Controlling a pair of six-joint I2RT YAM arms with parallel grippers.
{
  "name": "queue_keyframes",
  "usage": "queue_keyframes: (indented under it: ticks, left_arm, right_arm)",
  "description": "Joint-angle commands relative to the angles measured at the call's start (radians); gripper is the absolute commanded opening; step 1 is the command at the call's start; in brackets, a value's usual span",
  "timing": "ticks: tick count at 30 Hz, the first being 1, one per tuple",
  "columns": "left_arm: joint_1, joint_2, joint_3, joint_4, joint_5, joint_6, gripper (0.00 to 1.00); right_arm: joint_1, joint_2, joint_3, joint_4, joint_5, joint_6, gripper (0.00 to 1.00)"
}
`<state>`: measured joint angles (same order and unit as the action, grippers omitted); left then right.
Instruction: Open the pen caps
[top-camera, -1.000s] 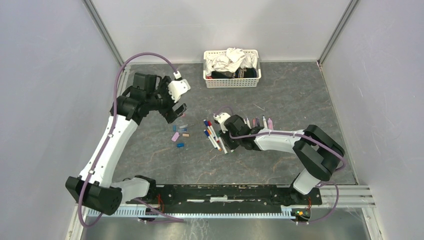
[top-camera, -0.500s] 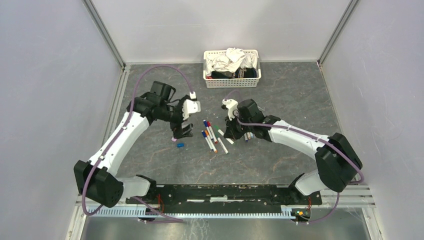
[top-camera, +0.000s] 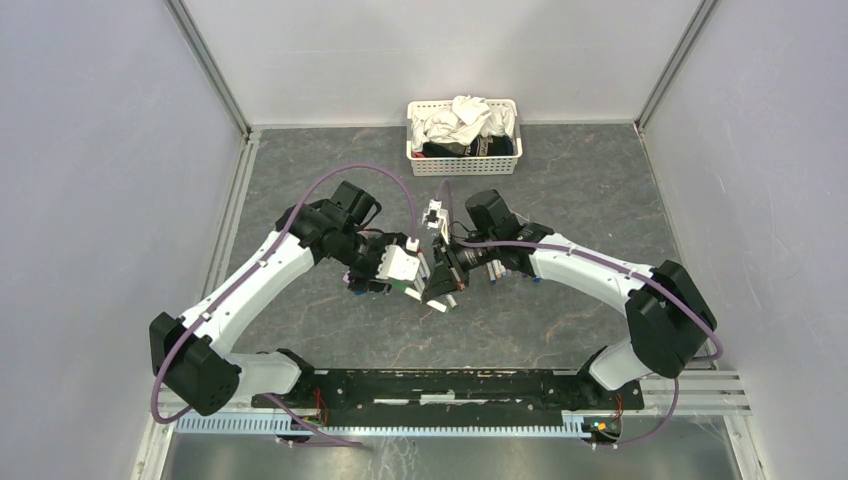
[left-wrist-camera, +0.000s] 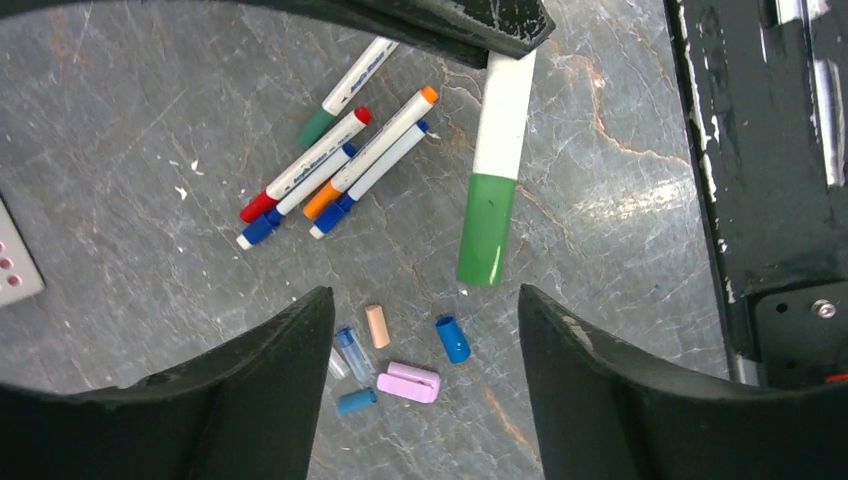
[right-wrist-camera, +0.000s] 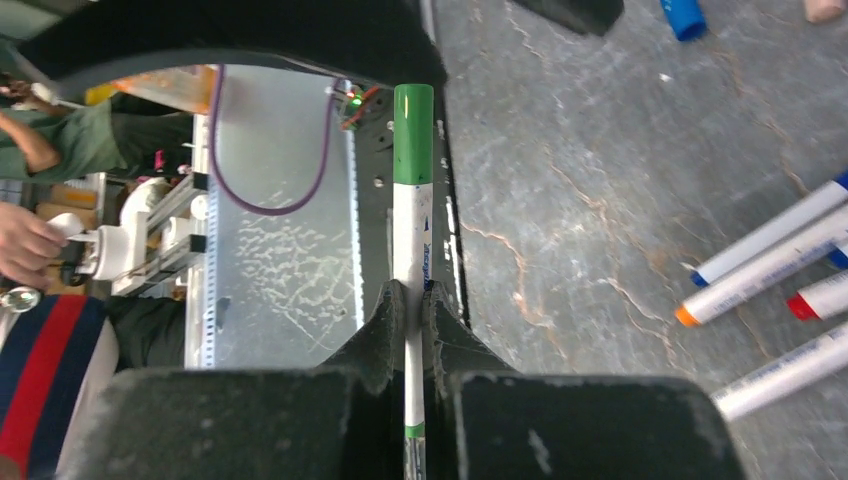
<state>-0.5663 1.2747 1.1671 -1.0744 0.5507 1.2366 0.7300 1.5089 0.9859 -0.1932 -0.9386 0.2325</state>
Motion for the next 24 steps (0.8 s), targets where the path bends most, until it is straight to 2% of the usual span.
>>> queue_keyframes:
  ticks: [1,5,16,19,21,24]
  left_arm:
    - [-0.03,-0.01,0.014,-0.042,0.011,0.111,0.67]
    - [-0.055,0.001,0.017,-0.05,0.015,0.119,0.54]
    - [-0.098,0.01,0.021,-0.058,0.016,0.116,0.44]
    - [-0.112,0.017,0.022,-0.058,0.016,0.115,0.28]
    - [-0.118,0.025,0.024,-0.056,0.006,0.115,0.05]
    - [-0.118,0.027,0.025,-0.052,-0.014,0.112,0.02]
  right_arm:
    - [0.004,0.01,0.006,0.125,-0.136,0.07,0.0]
    - [0.009,0.029,0.018,0.135,-0.137,0.094,0.0]
    - [0.009,0.077,0.023,0.186,-0.107,0.176,0.0]
    - [0.009,0.092,0.032,0.219,-0.094,0.194,0.0]
    - [0.008,0.097,0.032,0.222,-0.093,0.2,0.08]
    - [0.009,0.098,0.016,0.235,-0.085,0.213,0.27]
